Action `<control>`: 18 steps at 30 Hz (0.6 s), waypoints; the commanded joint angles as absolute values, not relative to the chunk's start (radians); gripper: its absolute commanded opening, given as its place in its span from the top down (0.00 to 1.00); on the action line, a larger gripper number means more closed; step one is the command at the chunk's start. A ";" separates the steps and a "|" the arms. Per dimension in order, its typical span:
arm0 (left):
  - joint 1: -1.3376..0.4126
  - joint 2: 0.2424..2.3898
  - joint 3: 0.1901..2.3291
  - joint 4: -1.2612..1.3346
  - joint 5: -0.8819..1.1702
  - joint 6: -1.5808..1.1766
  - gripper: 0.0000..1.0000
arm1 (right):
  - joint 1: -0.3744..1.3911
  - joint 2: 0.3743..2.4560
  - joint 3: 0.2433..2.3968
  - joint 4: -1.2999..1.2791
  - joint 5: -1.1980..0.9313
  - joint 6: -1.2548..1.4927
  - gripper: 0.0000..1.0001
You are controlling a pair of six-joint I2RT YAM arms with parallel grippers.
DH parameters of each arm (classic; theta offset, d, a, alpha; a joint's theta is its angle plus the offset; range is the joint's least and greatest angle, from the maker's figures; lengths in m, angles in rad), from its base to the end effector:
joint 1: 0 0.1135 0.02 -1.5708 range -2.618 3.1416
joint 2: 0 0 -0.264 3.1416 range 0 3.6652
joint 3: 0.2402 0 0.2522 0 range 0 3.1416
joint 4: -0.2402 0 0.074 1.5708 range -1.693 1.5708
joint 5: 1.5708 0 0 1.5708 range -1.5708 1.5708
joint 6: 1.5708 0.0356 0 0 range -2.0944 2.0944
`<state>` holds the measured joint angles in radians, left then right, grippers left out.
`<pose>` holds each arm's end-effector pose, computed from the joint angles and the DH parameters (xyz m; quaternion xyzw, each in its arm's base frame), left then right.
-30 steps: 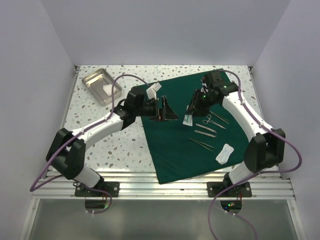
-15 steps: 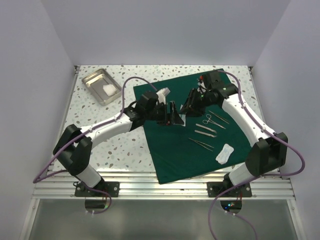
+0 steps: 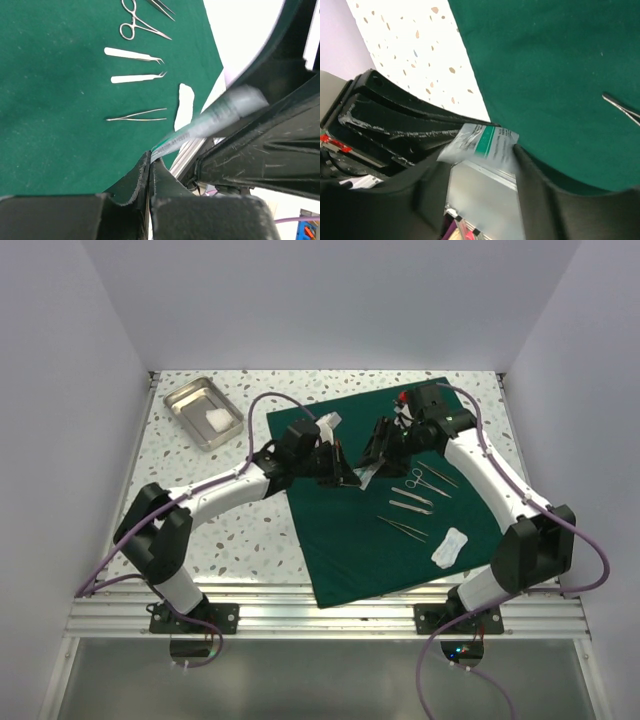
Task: Prepare the surgical pack
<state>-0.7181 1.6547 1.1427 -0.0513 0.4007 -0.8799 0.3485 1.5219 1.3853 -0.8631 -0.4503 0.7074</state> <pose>0.2735 -0.2574 0.2518 0.0264 0.8632 -0.4606 0.2050 0.2910 0.1222 0.3140 0.1051 0.9315 0.3234 0.1293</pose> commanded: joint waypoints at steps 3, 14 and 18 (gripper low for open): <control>-0.660 1.617 1.144 -0.031 0.431 -0.888 1.00 | 0.339 1.586 1.520 -0.925 -0.436 0.644 0.29; -0.332 1.670 1.242 -0.138 0.521 -0.773 1.00 | 0.219 1.591 1.529 -0.993 -0.364 0.509 0.14; -0.175 1.747 1.339 -0.195 0.517 -0.738 1.00 | 0.218 1.574 1.456 -0.966 -0.382 0.503 0.13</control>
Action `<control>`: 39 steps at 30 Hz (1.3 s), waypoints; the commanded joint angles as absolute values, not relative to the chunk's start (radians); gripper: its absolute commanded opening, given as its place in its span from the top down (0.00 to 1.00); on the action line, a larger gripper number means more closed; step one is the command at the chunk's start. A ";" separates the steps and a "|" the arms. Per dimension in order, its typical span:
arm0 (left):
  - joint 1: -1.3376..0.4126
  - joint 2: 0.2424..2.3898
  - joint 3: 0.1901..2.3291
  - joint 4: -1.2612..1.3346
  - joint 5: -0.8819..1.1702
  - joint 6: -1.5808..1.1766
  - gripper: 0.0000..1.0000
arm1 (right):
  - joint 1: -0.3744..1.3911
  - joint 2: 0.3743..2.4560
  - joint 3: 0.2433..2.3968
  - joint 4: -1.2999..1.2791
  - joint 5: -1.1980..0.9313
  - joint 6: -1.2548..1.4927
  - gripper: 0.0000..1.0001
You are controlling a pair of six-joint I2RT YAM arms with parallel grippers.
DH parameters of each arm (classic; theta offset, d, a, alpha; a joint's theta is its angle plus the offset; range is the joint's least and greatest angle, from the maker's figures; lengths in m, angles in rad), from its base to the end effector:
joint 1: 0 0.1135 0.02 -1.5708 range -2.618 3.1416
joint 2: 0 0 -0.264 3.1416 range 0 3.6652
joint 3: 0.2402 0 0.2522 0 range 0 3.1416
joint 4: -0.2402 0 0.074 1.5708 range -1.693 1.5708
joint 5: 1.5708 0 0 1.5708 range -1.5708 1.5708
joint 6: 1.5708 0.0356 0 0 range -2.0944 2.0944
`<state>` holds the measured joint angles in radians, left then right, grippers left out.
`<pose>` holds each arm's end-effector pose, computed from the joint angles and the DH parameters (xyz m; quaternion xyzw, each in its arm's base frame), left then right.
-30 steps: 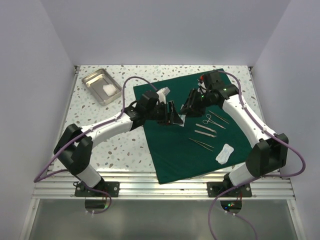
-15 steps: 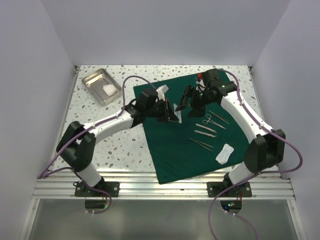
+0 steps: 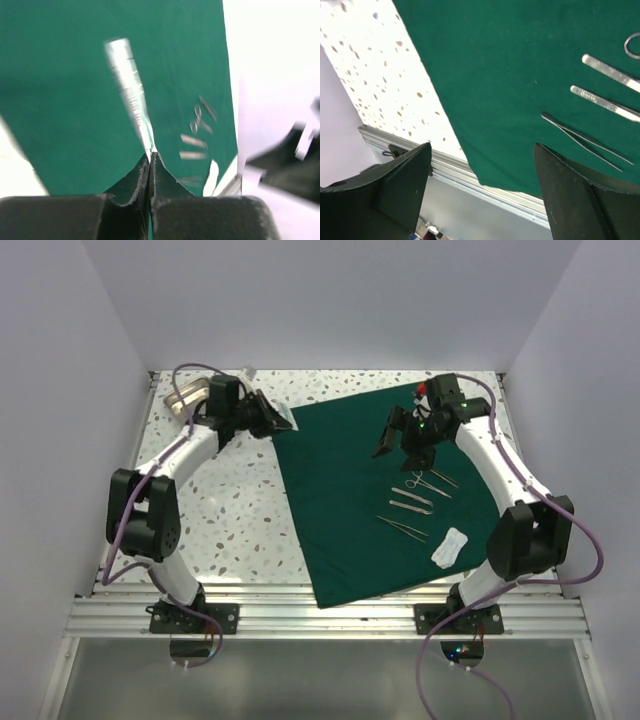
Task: Prepare the surgical pack
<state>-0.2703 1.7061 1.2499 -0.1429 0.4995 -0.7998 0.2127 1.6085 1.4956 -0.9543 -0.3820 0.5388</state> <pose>0.3702 -0.1203 0.2617 -0.1128 0.8572 -0.4187 0.2778 0.3215 0.0830 0.3156 0.1077 0.9459 0.2608 0.1601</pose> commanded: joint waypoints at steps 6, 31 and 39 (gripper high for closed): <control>0.067 1.858 1.466 -0.268 0.471 -0.697 1.00 | 0.218 1.595 1.431 -0.968 -0.379 0.474 0.12; 0.304 2.304 1.850 -0.293 0.462 -0.733 1.00 | 0.147 1.750 1.519 -0.983 -0.380 0.460 0.11; 0.334 2.322 1.864 -0.310 0.476 -0.723 1.00 | 0.147 1.758 1.509 -0.965 -0.382 0.491 0.11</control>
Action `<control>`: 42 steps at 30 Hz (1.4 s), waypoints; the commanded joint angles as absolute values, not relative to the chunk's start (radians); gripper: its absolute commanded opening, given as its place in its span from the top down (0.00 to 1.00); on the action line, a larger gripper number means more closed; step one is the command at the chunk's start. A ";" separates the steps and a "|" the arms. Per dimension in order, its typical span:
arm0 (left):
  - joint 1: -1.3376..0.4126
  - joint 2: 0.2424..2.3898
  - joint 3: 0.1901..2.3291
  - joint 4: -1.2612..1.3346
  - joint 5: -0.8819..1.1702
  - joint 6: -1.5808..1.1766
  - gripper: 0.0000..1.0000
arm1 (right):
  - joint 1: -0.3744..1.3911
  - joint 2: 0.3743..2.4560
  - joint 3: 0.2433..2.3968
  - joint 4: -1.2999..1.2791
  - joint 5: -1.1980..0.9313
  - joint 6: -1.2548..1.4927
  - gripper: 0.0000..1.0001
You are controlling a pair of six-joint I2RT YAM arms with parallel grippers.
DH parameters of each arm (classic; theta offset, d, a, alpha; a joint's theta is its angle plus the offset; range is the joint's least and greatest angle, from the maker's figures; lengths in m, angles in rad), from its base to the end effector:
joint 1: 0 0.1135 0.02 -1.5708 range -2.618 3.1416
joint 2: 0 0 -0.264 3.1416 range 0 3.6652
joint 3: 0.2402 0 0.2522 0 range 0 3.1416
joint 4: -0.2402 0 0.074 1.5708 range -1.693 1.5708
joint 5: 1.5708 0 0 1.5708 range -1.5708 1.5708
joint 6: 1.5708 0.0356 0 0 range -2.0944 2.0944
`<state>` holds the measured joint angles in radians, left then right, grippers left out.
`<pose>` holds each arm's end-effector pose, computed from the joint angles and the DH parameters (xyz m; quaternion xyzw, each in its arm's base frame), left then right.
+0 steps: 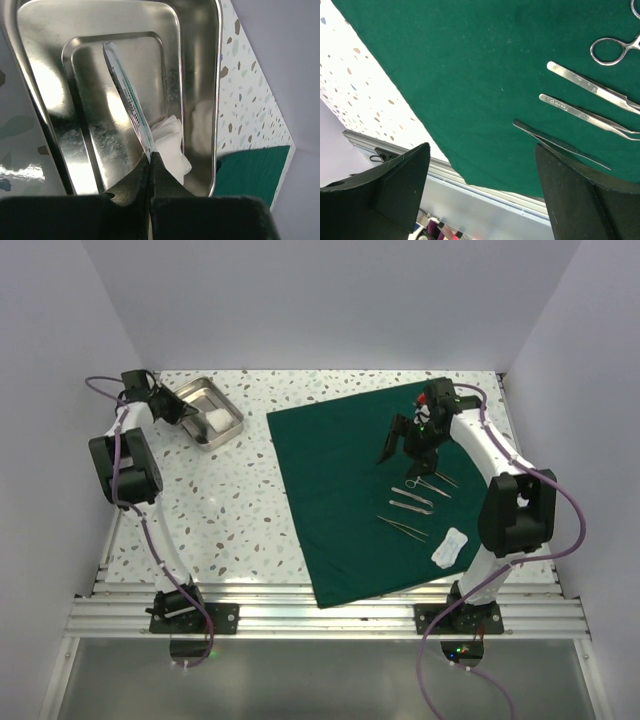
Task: Prepare the surgical pack
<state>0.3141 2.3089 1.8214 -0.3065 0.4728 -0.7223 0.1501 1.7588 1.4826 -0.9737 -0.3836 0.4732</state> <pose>0.4960 0.1441 0.1717 -0.3686 0.8256 -0.2869 0.3166 0.3491 0.0663 0.2622 0.1258 0.9613 0.2272 0.0916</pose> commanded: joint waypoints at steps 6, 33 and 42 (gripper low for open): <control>0.347 2.367 1.902 -0.336 0.486 -0.736 1.00 | 0.147 1.749 1.496 -0.957 -0.376 0.508 0.10; 0.292 1.895 1.746 -0.563 0.466 -0.675 0.38 | 0.003 1.628 1.438 -1.092 -0.204 0.491 0.11; -0.075 1.508 1.200 -0.388 0.445 -0.643 0.46 | -0.170 1.522 1.146 -1.077 -0.020 0.403 0.05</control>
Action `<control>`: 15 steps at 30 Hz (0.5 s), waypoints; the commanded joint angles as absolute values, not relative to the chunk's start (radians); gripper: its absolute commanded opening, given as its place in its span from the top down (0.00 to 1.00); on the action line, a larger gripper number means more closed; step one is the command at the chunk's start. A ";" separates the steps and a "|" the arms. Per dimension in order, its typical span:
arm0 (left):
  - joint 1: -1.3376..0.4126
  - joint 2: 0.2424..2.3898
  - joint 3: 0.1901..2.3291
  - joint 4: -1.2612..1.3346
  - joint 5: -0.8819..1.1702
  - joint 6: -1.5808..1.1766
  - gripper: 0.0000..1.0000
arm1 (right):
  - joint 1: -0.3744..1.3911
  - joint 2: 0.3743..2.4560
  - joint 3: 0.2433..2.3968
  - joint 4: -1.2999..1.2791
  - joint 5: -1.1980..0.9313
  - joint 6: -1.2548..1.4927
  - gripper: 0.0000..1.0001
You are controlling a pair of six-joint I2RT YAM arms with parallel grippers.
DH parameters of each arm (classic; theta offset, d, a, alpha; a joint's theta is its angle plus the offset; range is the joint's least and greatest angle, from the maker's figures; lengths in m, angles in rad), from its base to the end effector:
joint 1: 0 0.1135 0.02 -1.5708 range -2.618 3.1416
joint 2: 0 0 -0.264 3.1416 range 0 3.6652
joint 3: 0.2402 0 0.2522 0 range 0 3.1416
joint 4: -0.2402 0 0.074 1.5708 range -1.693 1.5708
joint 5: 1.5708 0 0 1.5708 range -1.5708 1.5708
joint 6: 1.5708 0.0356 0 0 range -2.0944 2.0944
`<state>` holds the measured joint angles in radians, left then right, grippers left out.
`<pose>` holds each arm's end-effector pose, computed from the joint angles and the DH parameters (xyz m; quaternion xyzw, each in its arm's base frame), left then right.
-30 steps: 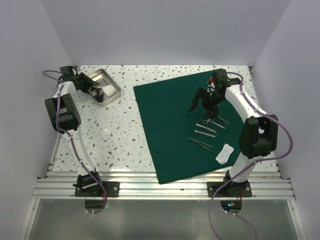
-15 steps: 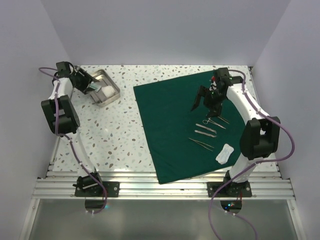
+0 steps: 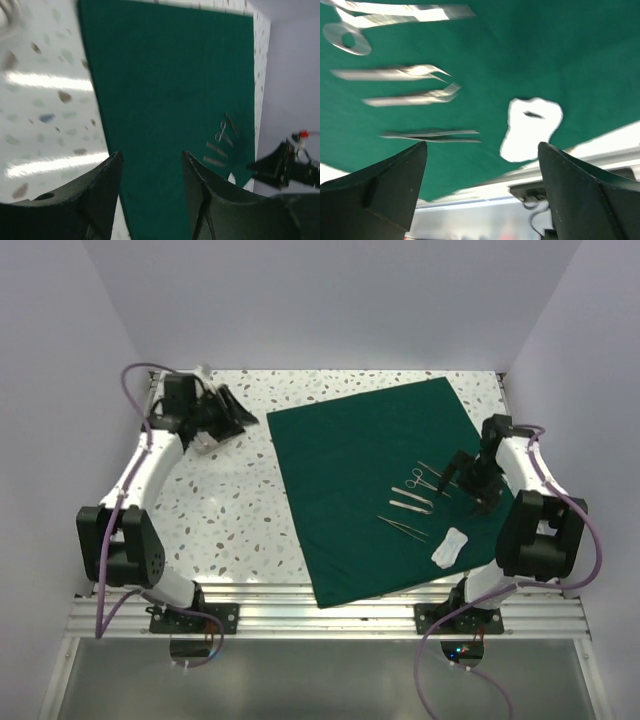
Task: Prepare the surgical pack
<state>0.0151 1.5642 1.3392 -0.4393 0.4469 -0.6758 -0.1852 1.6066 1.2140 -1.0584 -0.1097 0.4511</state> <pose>0.3542 -0.0100 0.3159 -0.2056 0.8577 -0.3270 0.3393 0.2875 -0.0499 0.2304 0.3087 0.9477 0.0622 0.0520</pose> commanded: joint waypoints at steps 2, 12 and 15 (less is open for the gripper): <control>-0.171 1.459 1.120 -0.364 0.443 -0.637 0.46 | -0.182 1.479 1.096 -1.043 0.020 0.385 0.02; -0.380 1.398 1.035 -0.359 0.498 -0.539 0.45 | -0.195 1.474 0.977 -1.014 0.018 0.367 0.01; -0.388 1.364 1.013 -0.344 0.502 -0.534 0.44 | -0.196 1.480 0.968 -1.020 0.018 0.387 0.01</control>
<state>-0.3847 1.4254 1.0306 -0.4038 0.4782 -0.5789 -0.1921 1.4853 0.9760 -1.0313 -0.0082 0.3817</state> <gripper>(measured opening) 0.555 0.986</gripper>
